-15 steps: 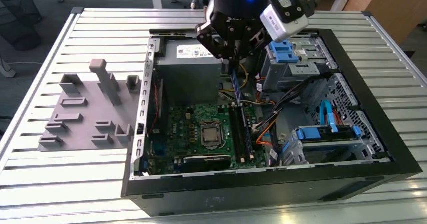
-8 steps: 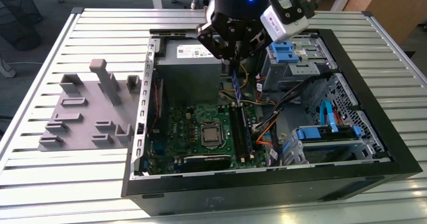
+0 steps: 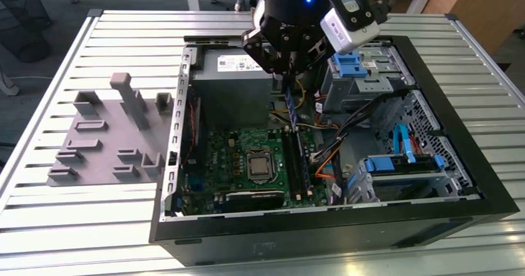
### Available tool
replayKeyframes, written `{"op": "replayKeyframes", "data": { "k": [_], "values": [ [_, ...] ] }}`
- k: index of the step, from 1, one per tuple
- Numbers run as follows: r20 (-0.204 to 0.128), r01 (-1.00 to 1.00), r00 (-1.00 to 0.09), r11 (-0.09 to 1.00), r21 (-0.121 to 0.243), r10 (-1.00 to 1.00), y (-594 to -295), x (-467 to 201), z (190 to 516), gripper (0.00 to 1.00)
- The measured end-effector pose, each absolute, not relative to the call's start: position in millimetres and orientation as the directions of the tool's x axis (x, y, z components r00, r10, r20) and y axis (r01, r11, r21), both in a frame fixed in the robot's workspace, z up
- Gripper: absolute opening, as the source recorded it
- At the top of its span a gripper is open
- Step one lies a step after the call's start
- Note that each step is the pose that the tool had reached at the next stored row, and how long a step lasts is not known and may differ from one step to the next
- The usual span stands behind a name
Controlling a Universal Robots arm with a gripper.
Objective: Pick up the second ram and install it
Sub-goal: 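Insert the second ram into the second slot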
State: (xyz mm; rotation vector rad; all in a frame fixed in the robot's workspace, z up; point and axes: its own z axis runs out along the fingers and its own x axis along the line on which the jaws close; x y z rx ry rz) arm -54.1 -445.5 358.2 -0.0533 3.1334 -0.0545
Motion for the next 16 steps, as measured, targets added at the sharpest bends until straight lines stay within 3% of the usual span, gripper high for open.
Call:
{"op": "replayKeyframes", "data": {
  "k": [16],
  "values": [
    [-0.007, -0.034, -0.999, 0.999, -0.035, -0.034, -447.4, -53.3, 351.6, 0.14]
  ]
}}
